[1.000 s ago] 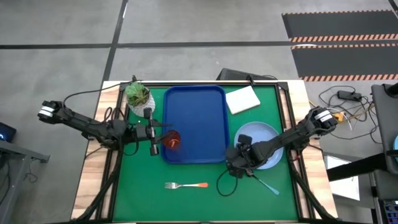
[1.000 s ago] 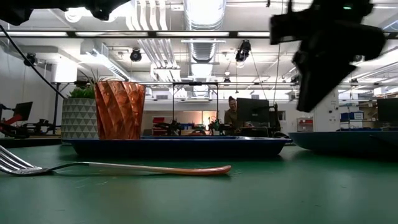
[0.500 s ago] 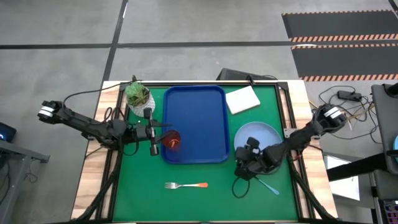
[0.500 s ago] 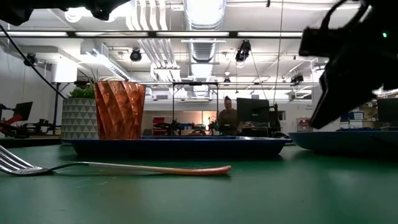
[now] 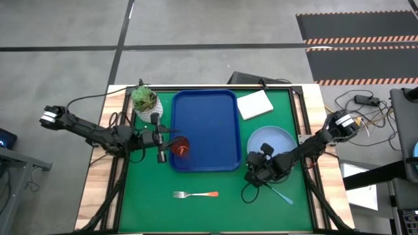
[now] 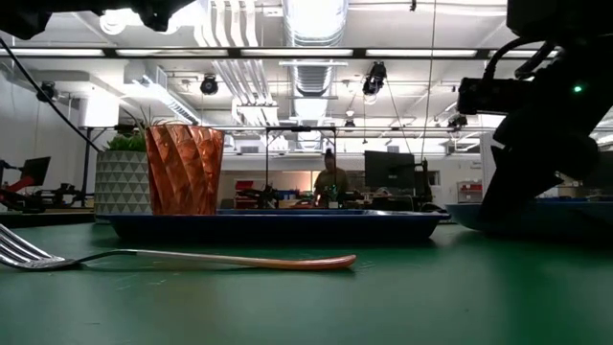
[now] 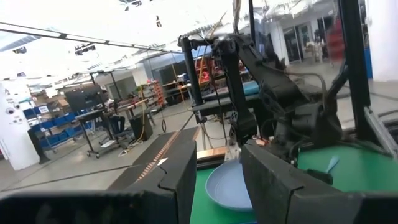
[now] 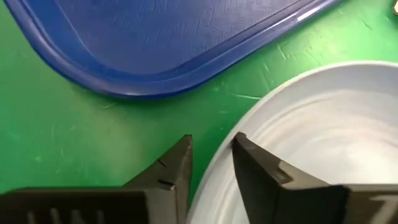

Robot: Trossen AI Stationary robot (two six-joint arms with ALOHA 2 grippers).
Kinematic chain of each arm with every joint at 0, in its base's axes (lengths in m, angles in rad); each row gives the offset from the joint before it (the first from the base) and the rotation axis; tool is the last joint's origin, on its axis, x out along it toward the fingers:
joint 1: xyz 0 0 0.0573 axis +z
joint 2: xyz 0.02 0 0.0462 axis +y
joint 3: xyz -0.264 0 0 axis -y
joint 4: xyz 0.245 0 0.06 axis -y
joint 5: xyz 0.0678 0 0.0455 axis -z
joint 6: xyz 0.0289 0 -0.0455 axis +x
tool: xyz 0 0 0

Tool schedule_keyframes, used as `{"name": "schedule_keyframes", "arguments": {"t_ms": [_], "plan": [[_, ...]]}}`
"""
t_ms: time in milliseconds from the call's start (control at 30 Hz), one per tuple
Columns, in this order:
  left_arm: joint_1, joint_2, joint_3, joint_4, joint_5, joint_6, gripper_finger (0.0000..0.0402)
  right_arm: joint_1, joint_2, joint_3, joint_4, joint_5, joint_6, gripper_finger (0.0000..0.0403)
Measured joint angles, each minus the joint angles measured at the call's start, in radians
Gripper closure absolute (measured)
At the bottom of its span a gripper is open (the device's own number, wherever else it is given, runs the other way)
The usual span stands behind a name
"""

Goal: Pick and place plate/cup/fork/spoon on tray
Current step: Put the light blue plate on the blue tray to the right of the brown glass

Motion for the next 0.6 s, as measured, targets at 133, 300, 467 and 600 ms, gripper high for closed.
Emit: {"name": "schedule_keyframes", "arguments": {"t_ms": [133, 300, 467, 600], "plan": [[-0.001, -0.022, 0.036, 0.036, 0.0, -0.099, 0.0292, -0.002, 0.0, -0.001, -0.002, -0.001, 0.0, 0.0343], [-0.016, -0.087, 0.06, 0.027, 0.037, -0.302, 0.0292, -0.002, -0.001, -0.002, -0.002, -0.005, 0.01, 0.0371], [-0.022, -0.151, 0.03, -0.082, 0.067, -0.416, 0.0292, -0.002, -0.002, -0.002, -0.004, -0.005, -0.011, 0.0382], [-0.022, -0.158, -0.004, -0.091, 0.05, -0.419, 0.0292, -0.002, -0.002, -0.002, -0.005, -0.005, -0.037, 0.0383]]}}
